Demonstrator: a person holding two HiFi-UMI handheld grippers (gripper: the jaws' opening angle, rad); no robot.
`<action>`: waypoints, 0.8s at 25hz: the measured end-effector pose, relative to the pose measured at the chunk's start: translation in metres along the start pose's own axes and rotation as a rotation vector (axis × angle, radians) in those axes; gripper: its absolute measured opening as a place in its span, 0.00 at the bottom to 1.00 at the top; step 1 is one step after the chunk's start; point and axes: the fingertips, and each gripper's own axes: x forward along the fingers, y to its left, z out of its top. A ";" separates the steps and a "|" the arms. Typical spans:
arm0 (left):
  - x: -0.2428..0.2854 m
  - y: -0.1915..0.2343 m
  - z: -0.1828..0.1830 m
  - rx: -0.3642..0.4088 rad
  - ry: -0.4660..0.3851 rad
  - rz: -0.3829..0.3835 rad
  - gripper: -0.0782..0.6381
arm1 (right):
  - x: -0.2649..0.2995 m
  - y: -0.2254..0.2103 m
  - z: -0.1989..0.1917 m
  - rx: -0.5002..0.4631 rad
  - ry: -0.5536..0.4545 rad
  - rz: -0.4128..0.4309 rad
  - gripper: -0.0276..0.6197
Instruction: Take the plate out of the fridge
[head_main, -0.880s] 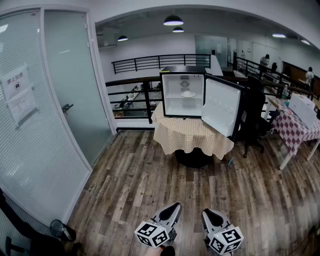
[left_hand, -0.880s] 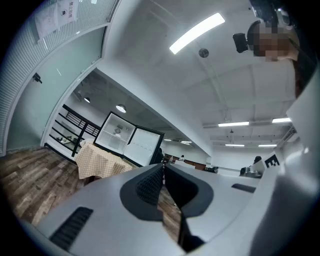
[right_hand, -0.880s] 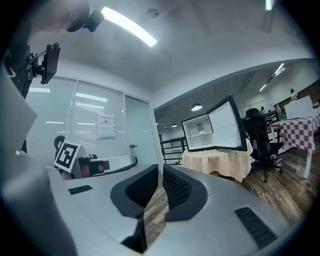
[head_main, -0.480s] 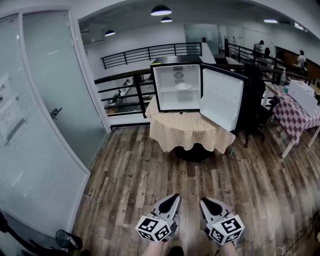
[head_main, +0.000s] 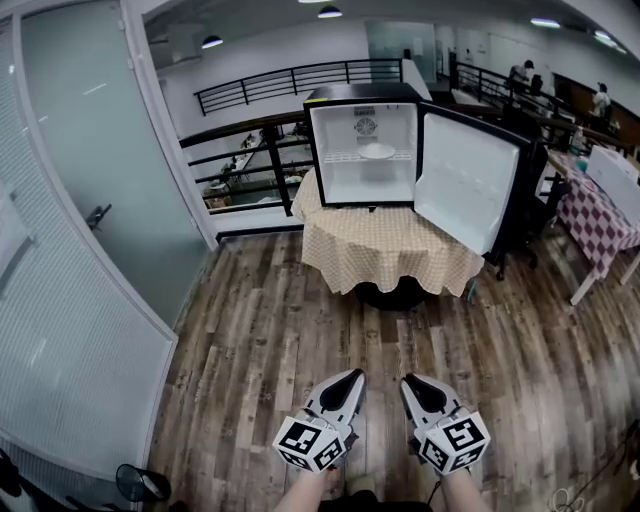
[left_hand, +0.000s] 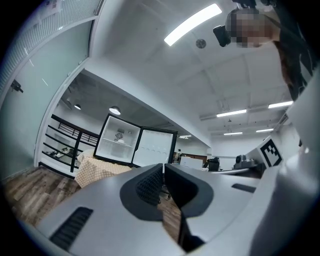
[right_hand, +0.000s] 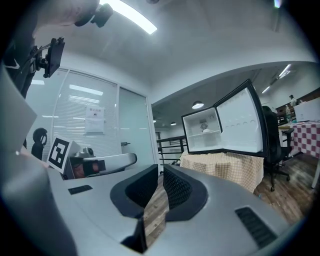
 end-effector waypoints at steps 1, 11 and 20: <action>0.001 0.007 0.000 0.000 0.002 0.001 0.13 | 0.007 -0.001 -0.001 0.001 0.000 -0.002 0.12; 0.017 0.051 -0.013 -0.046 0.019 0.023 0.13 | 0.048 -0.012 -0.011 0.019 0.005 -0.003 0.13; 0.071 0.099 -0.006 -0.048 0.011 0.031 0.13 | 0.114 -0.051 0.002 -0.003 0.009 0.014 0.13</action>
